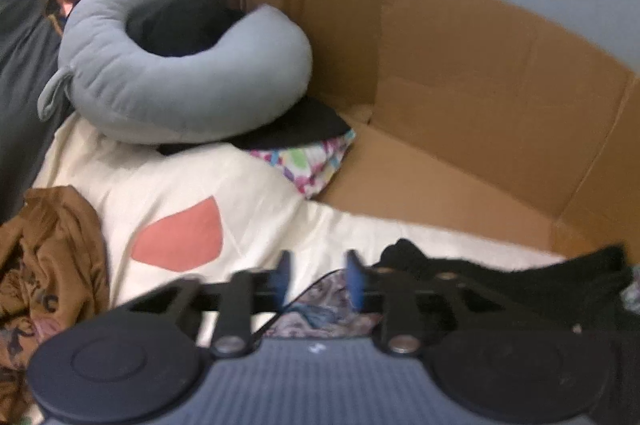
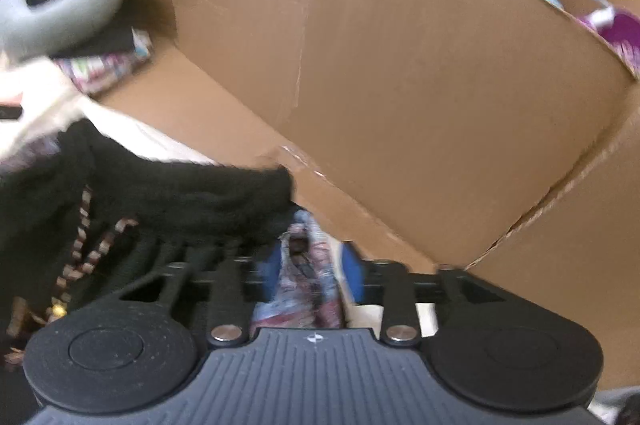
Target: Fold clothes
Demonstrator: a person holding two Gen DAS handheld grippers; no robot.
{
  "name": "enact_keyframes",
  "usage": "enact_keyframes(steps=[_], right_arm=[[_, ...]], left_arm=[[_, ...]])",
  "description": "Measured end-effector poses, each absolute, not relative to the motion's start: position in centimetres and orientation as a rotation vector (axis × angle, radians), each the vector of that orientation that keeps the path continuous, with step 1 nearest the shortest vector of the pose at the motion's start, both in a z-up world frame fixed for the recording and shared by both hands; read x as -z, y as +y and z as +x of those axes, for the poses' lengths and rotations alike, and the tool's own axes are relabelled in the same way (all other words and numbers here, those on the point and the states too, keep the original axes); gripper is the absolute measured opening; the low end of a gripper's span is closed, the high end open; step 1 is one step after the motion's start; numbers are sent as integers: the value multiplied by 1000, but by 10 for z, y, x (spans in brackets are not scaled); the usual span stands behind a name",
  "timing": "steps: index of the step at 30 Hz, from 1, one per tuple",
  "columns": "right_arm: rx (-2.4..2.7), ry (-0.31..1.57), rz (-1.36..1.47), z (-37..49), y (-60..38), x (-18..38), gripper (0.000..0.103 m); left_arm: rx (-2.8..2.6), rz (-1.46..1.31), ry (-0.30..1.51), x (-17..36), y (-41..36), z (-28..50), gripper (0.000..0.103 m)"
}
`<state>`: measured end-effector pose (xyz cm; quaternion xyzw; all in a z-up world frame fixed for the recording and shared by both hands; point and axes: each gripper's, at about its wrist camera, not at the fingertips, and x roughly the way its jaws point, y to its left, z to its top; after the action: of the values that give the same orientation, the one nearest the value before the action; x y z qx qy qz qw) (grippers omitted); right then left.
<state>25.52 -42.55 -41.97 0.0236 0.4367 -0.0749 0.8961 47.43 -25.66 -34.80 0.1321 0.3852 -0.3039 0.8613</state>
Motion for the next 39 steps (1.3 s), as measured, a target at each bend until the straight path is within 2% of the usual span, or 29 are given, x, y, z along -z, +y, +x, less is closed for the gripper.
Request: enact_keyframes(steps=[2,9,29,33,36,39], right_arm=[[136,900,43,249,-426,417,60],[67,898,12,217,-428,402,60],[102,848,64,55,-433,350,59],[120,824,82,23,-432,345,59],[115,819,81,-2,-430,350,59],[110,862,53,-22,-431,368,59]], left_arm=[[665,283,807,345,-251,474,40],[729,260,814,334,-230,450,40],[822,207,929,322,-149,298,41],[836,223,976,329,-136,279,43],[846,235,1012,334,-128,265,53],[856,247,1048,340,-119,251,53]])
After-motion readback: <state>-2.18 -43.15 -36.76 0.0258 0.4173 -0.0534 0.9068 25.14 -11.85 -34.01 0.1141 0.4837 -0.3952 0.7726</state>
